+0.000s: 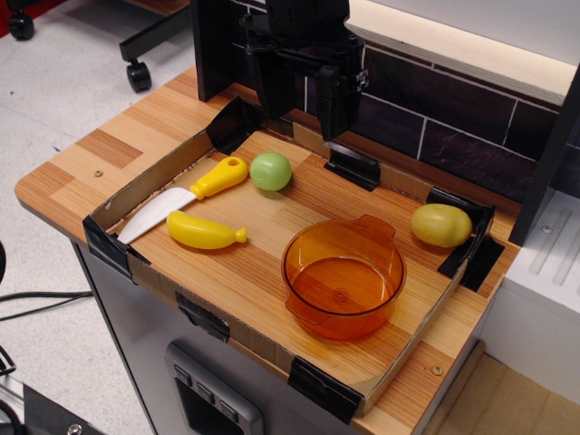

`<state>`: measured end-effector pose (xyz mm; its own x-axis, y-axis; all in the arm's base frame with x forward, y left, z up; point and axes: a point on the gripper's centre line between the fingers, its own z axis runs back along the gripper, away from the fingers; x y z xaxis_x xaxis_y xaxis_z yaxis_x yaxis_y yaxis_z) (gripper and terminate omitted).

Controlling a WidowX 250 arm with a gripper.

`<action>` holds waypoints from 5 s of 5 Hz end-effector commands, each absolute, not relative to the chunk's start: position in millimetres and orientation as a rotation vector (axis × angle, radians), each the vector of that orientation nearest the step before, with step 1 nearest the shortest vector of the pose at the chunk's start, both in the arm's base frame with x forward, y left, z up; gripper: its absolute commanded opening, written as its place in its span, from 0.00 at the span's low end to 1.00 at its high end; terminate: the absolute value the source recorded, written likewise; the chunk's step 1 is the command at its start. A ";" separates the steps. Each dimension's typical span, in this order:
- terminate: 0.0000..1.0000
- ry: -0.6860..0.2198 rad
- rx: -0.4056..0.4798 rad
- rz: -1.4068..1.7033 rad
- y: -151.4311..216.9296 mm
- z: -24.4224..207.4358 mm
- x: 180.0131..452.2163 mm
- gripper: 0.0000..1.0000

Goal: Put knife in pot

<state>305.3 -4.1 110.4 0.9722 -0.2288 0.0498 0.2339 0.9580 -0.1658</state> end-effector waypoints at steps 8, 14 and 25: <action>0.00 -0.107 -0.048 -0.261 71.8 46.3 315.8 1.00; 0.00 -0.071 -0.010 -0.262 99.4 14.7 322.9 0.00; 0.00 -0.002 -0.143 -0.018 -31.4 102.6 307.3 0.00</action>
<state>301.9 -34.4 80.7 0.9977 -0.0202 -0.0641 0.0109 0.9898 -0.1422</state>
